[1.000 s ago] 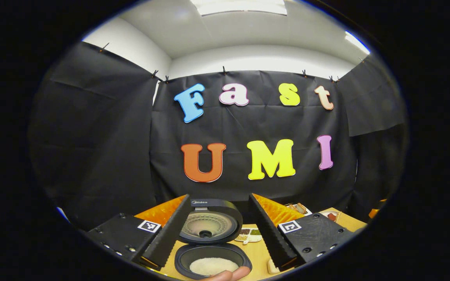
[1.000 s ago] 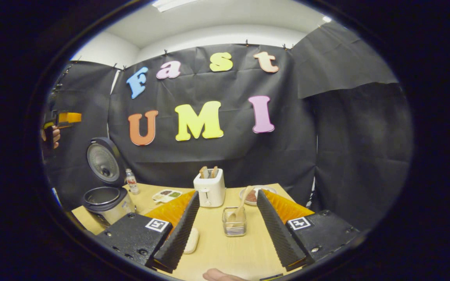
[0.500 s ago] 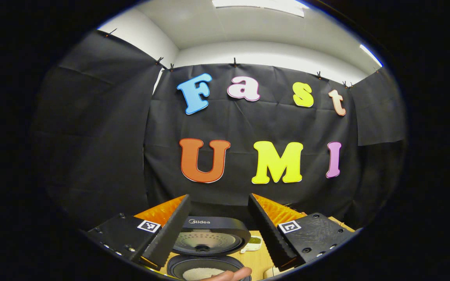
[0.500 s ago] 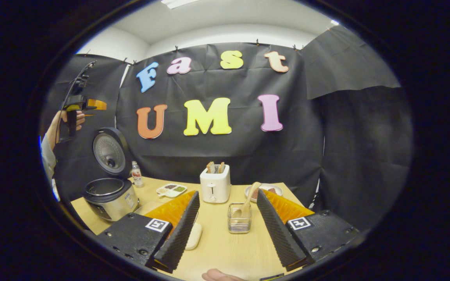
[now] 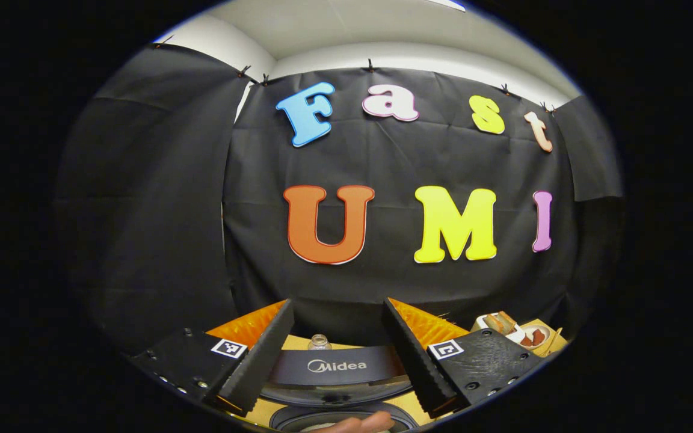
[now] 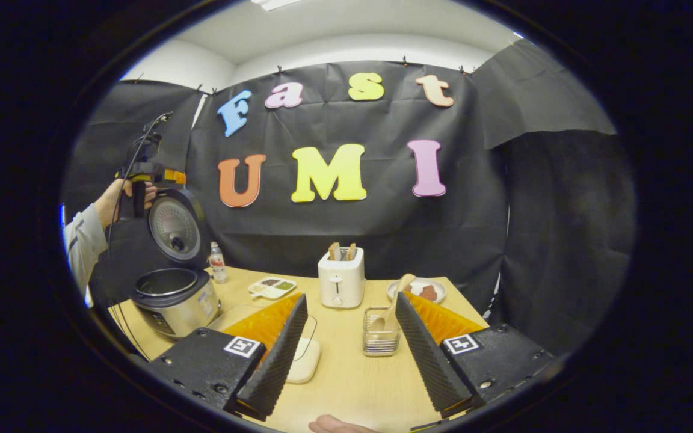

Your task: Close the left gripper, press the button to open the rice cooker; take a wooden spoon from the chopstick holder with the right hand, scoop a spoonful of rice and pour it into the rice cooker, then put the wooden spoon back into the chopstick holder.

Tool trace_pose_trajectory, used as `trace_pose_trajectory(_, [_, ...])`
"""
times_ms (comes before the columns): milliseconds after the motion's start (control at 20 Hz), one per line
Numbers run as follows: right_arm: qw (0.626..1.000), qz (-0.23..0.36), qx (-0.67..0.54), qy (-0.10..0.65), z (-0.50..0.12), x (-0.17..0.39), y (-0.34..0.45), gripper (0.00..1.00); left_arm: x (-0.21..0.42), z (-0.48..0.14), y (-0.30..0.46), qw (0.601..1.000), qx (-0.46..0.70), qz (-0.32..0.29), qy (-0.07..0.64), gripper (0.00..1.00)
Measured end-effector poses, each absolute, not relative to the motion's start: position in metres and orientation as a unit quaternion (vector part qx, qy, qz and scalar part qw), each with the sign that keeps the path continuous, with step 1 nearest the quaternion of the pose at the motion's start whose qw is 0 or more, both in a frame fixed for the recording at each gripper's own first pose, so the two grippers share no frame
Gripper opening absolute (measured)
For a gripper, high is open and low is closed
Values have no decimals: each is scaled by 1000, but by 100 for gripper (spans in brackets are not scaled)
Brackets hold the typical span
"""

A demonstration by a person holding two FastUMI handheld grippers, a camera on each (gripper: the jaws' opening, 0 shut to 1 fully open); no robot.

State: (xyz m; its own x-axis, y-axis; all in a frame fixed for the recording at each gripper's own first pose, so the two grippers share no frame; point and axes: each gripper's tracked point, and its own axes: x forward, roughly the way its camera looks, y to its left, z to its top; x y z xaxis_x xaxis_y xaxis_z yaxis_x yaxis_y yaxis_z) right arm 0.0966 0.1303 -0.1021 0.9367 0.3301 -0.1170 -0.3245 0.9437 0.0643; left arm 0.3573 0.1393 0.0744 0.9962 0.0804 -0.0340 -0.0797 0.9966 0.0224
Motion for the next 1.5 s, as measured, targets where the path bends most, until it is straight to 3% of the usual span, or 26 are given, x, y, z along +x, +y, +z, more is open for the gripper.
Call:
trace_pose_trajectory(150, [981, 179, 25, 67, -104, 94, 143, 95, 349, 72, 134, 998, 33, 42, 29, 100])
trace_pose_trajectory(550, [974, 212, 14, 75, -107, 78, 166, 95, 318, 65, 139, 999, 8, 45, 28, 98])
trace_pose_trajectory(900, [971, 223, 21, 82, -111, 70, 170, 95, 299, 49, 138, 995, -6, 64, 81, 99])
trace_pose_trajectory(1000, [971, 222, 23, 84, -112, 69, 169, 95, 293, 36, 138, 992, -16, 70, 105, 98])
trace_pose_trajectory(1050, [971, 221, 24, 85, -114, 69, 168, 95, 290, 26, 142, 989, -24, 80, 122, 89])
trace_pose_trajectory(1100, [971, 220, 23, 87, -114, 68, 167, 95, 285, 14, 144, 986, -28, 82, 140, 98])
trace_pose_trajectory(1500, [970, 224, 19, 88, -116, 62, 172, 95, 239, -53, 129, 977, -23, 60, 202, 93])
